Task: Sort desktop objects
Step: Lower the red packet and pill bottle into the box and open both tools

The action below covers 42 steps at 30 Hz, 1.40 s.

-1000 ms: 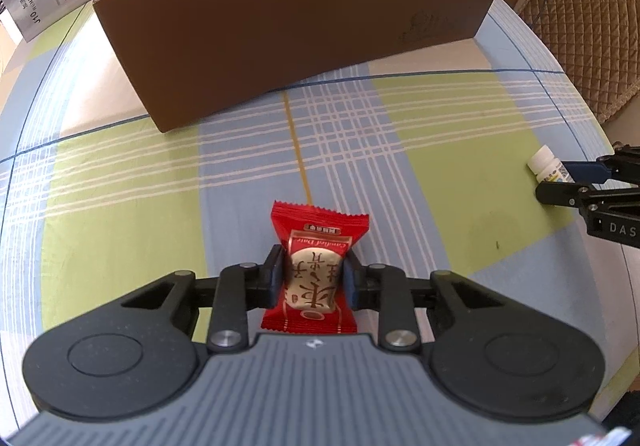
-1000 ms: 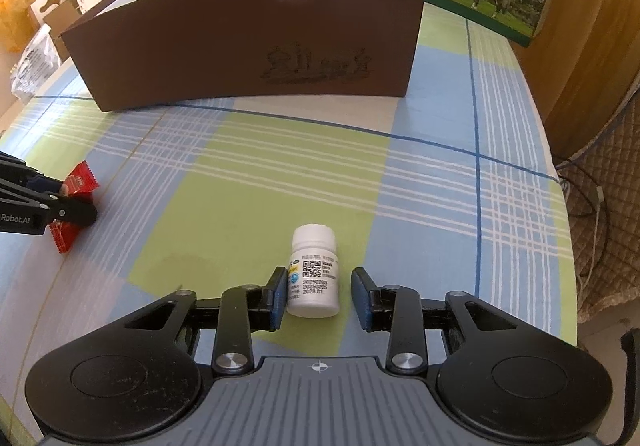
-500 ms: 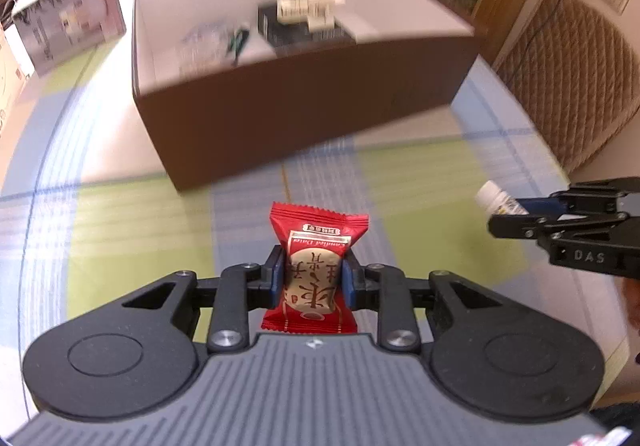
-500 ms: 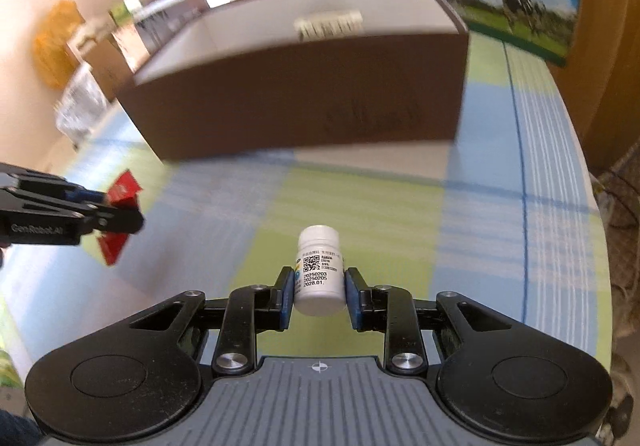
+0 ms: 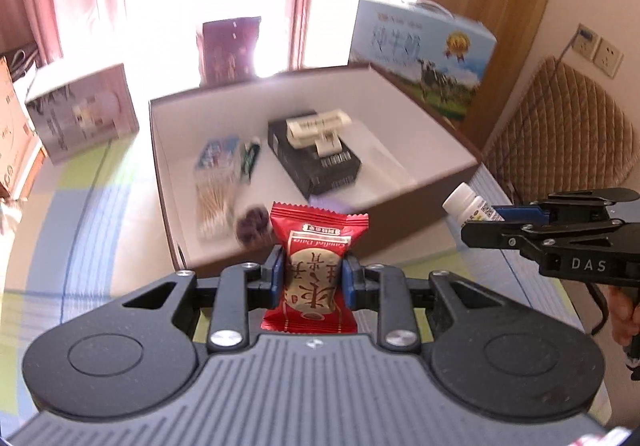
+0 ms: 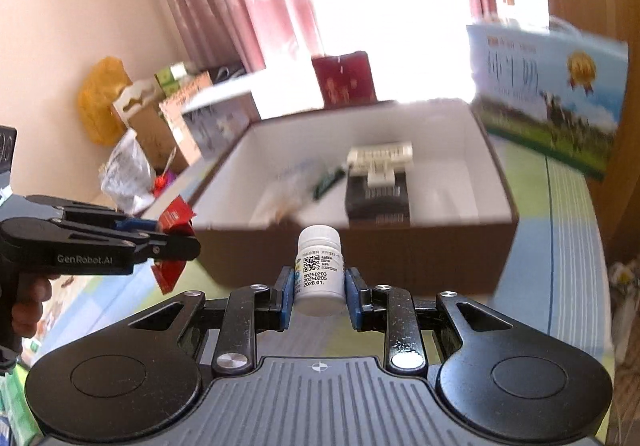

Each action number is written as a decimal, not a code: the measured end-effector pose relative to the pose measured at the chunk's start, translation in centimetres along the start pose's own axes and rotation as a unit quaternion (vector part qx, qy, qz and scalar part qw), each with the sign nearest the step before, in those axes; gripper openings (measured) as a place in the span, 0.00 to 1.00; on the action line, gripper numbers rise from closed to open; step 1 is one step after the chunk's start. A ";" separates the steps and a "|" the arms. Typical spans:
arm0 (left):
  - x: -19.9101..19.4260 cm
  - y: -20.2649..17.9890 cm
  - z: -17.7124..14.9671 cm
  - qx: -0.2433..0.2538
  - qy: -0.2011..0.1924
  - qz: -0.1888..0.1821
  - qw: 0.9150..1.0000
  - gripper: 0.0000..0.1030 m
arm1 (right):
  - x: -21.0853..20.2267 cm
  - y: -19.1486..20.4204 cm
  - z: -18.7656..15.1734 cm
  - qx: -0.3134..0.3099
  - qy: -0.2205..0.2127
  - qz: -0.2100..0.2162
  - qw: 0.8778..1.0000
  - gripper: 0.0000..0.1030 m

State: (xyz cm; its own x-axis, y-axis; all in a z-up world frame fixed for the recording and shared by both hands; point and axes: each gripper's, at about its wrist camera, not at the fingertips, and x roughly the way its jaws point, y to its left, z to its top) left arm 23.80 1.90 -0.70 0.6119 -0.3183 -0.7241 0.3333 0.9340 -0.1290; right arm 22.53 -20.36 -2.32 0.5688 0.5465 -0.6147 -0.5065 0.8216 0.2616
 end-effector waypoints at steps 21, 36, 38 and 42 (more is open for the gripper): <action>10.5 2.8 8.0 0.025 0.048 0.033 0.998 0.23 | 9.9 -5.7 6.3 -0.037 0.085 -0.044 0.995 0.24; 17.6 3.7 8.0 0.046 0.136 0.048 0.988 0.23 | 13.9 -7.8 6.7 -0.041 0.156 -0.052 0.986 0.24; 18.2 3.9 8.0 0.046 0.143 0.047 0.987 0.23 | 14.1 -7.8 6.8 -0.043 0.158 -0.051 0.985 0.24; 19.0 4.3 8.1 0.044 0.152 0.046 0.986 0.23 | 14.4 -7.9 6.6 -0.042 0.163 -0.049 0.984 0.24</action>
State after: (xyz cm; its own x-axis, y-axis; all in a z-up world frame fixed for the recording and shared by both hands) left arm 42.68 -1.50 -9.54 0.4032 -0.1569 -0.9015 0.3548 0.9349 -0.0040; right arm 39.02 -17.89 -8.31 0.3864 0.3722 -0.8439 -0.5190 0.8441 0.1346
